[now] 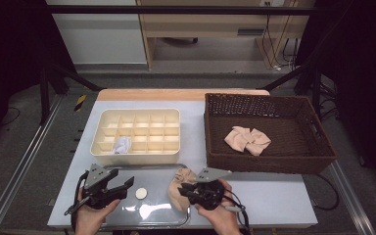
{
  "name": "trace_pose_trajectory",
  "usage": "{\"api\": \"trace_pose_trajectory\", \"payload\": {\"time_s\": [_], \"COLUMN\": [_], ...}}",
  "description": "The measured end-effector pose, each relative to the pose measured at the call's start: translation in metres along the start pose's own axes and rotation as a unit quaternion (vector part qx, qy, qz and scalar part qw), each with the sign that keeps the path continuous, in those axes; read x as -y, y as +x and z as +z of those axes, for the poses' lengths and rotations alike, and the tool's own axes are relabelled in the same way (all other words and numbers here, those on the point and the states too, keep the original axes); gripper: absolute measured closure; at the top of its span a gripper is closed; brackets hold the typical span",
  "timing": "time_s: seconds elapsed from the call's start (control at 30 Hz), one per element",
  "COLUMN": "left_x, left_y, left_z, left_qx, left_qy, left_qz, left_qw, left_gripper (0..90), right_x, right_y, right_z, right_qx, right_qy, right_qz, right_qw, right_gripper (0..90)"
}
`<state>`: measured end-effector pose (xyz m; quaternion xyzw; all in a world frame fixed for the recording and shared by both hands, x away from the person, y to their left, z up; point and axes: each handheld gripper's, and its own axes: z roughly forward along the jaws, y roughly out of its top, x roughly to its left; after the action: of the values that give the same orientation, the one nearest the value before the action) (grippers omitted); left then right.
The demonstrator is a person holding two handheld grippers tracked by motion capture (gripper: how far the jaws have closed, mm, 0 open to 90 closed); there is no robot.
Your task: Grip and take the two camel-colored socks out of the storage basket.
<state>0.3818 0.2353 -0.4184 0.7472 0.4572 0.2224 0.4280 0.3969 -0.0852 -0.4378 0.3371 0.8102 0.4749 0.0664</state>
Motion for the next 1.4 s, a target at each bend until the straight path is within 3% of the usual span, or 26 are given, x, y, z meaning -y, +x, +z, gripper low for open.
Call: {"api": "trace_pose_trajectory", "payload": {"time_s": [0.13, 0.33, 0.63, 0.83, 1.0, 1.13, 1.4], "left_x": [-0.007, -0.008, 0.006, 0.014, 0.019, 0.021, 0.024], "left_y": [-0.014, -0.045, -0.081, -0.088, -0.093, -0.094, -0.096], "left_z": [0.003, 0.020, 0.038, 0.041, 0.044, 0.048, 0.054], "left_qx": [0.010, 0.025, 0.047, 0.066, 0.080, 0.081, 0.090], "left_qy": [-0.002, 0.034, 0.085, 0.105, 0.121, 0.134, 0.152], "left_qz": [0.007, 0.026, 0.058, 0.065, 0.067, 0.075, 0.091], "left_qw": [0.9999, 0.9988, 0.9936, 0.9902, 0.9872, 0.9848, 0.9800], "left_gripper": [35.5, 36.1, 37.0, 43.5, 50.2, 56.1, 72.1], "right_x": [0.000, -0.002, 0.006, 0.007, 0.012, 0.024, 0.038], "right_y": [-0.018, -0.039, -0.049, -0.052, -0.059, -0.064, -0.066], "right_z": [-0.010, -0.005, 0.015, 0.012, -0.014, -0.027, -0.038], "right_qx": [0.025, 0.060, 0.071, 0.078, 0.092, 0.106, 0.097], "right_qy": [0.008, 0.015, 0.031, 0.034, 0.023, 0.037, 0.046], "right_qz": [0.009, 0.019, 0.033, 0.034, 0.047, 0.054, 0.055], "right_qw": [0.9996, 0.9979, 0.9965, 0.9958, 0.9944, 0.9922, 0.9927], "right_gripper": [76.6, 71.4, 69.1, 68.6, 69.0, 68.1, 72.4]}}
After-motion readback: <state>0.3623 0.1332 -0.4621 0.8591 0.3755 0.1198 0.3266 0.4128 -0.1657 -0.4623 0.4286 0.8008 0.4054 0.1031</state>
